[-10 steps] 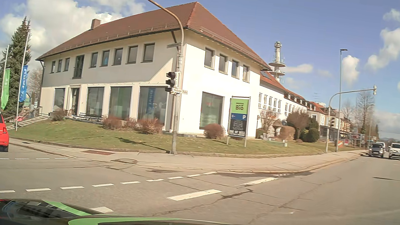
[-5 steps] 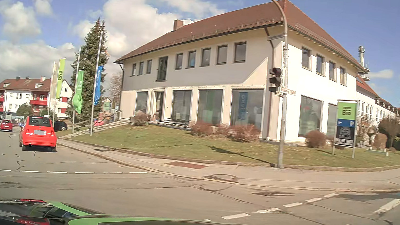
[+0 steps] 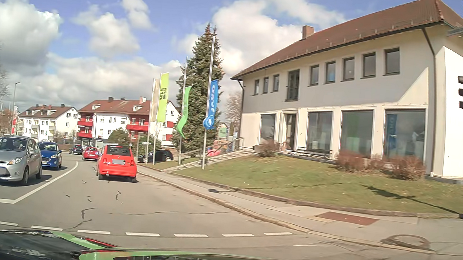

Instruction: Follow the waypoints while adhering to traffic rules and regulations

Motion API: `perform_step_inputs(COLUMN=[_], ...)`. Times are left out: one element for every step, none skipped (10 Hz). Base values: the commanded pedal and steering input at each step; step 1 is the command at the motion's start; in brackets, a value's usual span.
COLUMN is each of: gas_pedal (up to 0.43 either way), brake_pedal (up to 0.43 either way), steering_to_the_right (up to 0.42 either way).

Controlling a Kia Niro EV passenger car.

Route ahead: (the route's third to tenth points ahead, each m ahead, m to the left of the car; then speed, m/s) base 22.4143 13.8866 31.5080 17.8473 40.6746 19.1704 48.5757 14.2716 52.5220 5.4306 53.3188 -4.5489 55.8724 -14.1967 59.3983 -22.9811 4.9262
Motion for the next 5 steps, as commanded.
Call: perform_step_inputs(gas_pedal=[0.118,0.118,0.118,0.118,0.118], brake_pedal=[0.0,0.0,0.0,0.0,0.0], steering_to_the_right=[-0.365,-0.33,-0.288,-0.245,-0.214])
